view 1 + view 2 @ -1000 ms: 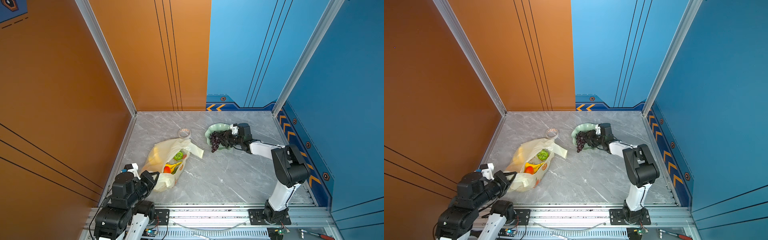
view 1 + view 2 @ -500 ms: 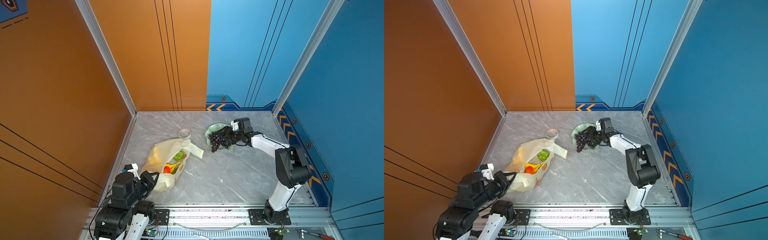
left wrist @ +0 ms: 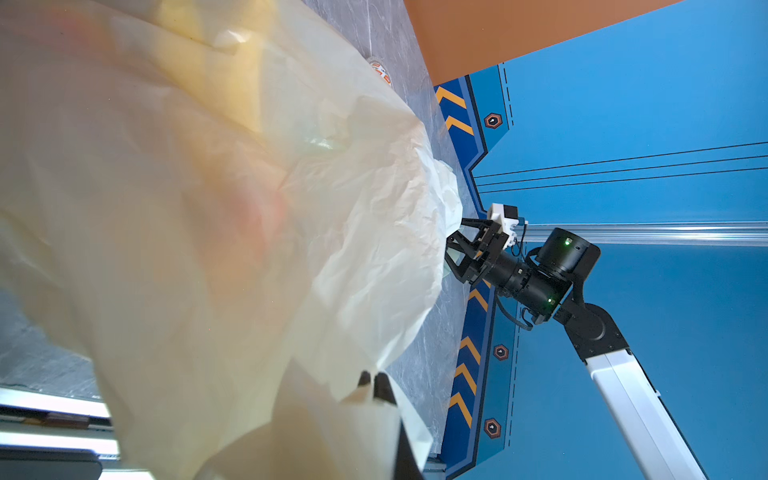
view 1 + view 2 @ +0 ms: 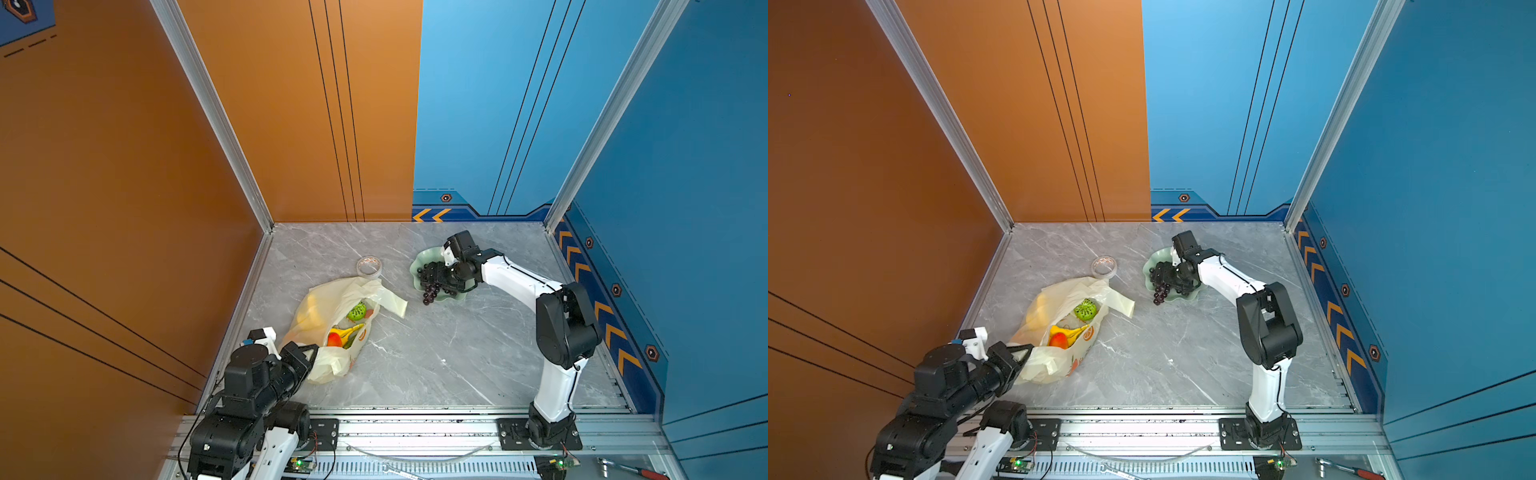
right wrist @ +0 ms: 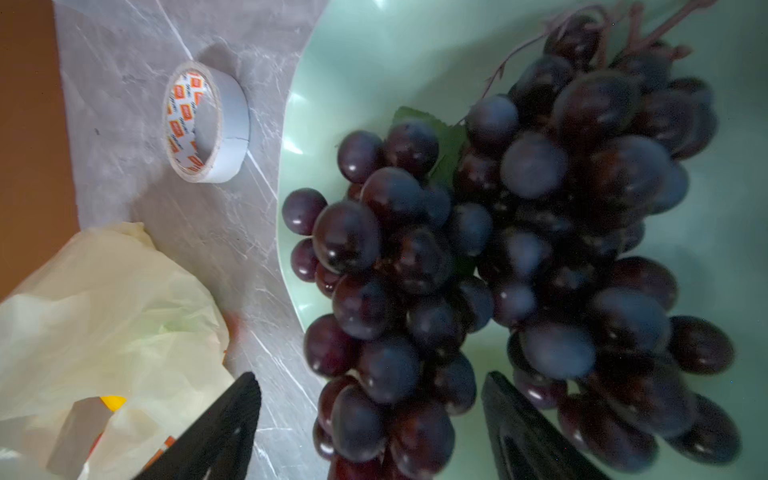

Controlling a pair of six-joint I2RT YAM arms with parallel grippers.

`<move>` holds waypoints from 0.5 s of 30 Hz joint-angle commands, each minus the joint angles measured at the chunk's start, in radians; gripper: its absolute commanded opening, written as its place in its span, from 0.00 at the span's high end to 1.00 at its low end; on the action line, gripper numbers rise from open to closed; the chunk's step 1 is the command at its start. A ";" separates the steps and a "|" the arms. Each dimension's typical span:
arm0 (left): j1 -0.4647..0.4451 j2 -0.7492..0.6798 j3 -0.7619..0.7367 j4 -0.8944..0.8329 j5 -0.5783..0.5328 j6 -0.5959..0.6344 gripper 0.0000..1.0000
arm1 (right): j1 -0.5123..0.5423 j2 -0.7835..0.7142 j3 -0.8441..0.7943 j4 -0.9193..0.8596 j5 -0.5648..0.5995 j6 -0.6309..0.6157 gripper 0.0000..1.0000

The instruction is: Place the fruits into the plastic bag

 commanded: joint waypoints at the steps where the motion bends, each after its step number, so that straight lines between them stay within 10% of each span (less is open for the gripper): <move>1: -0.001 0.000 0.025 -0.034 -0.022 0.027 1.00 | 0.008 0.041 0.044 -0.084 0.072 -0.015 0.19; 9: -0.004 0.005 0.026 -0.040 -0.021 0.028 1.00 | 0.018 0.114 0.102 -0.087 0.111 0.007 0.25; 15: -0.004 0.009 0.031 -0.045 -0.022 0.032 1.00 | 0.016 0.124 0.118 -0.055 0.102 0.027 0.51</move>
